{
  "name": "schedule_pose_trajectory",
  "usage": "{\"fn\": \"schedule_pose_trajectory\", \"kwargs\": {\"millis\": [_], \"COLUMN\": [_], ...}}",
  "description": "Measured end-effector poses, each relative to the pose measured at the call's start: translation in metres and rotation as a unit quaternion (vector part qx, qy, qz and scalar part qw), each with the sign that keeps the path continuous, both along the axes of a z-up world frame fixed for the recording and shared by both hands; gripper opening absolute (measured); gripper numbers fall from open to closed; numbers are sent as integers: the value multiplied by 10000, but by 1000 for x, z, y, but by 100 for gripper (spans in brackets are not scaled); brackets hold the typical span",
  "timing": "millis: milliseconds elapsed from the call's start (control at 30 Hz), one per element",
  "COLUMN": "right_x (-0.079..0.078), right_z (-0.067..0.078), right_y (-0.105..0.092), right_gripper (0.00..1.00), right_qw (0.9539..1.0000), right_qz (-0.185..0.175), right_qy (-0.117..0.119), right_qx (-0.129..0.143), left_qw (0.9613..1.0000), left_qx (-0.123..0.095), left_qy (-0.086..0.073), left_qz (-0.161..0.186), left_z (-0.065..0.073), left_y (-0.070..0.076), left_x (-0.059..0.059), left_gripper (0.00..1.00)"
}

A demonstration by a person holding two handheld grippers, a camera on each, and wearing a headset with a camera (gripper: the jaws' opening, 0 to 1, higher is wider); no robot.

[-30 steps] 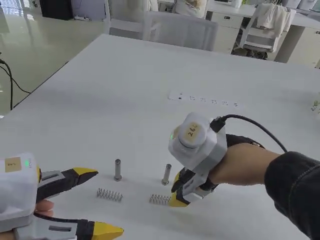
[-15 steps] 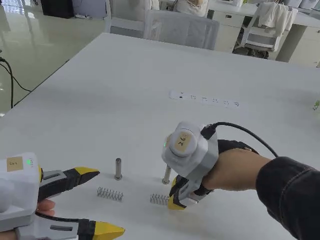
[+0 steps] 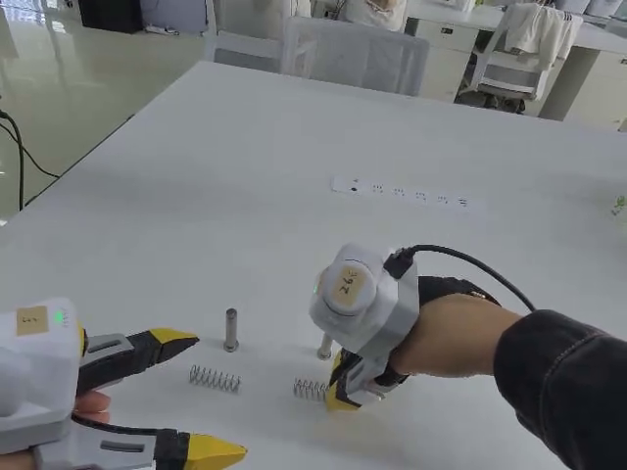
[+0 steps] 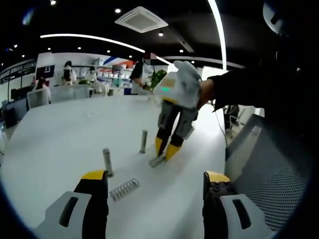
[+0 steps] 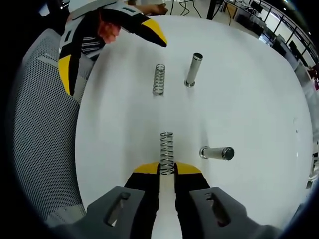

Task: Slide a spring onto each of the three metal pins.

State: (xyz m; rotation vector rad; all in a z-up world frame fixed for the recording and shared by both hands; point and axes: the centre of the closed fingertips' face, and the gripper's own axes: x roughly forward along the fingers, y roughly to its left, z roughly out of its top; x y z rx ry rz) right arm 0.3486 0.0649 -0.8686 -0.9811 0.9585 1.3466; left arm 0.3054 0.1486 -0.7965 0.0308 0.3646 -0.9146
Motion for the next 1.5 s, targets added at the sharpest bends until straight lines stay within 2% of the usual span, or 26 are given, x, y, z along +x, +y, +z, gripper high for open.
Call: {"fn": "schedule_pose_trajectory", "kwargs": {"millis": [200, 467, 933, 1500], "right_x": [-2, -11, -31, -52], "right_z": [3, 23, 53, 65], "right_y": [0, 2, 8, 16], "right_gripper": [8, 8, 8, 8], "right_qw": [10000, 9997, 9991, 9976], "right_qz": [-59, -54, 283, 580], "right_qy": [8, 135, 75, 115], "right_qx": [45, 202, 316, 351], "left_qw": [10000, 9997, 9989, 9976], "left_qx": [3, 36, 22, 35], "left_qy": [-2, -33, -105, -212], "left_qz": [-63, -222, -450, -653], "left_z": [1, 4, 8, 15], "left_y": [-3, -12, -22, -31], "left_x": [-3, -5, -9, -18], "left_gripper": [73, 71, 63, 53]}}
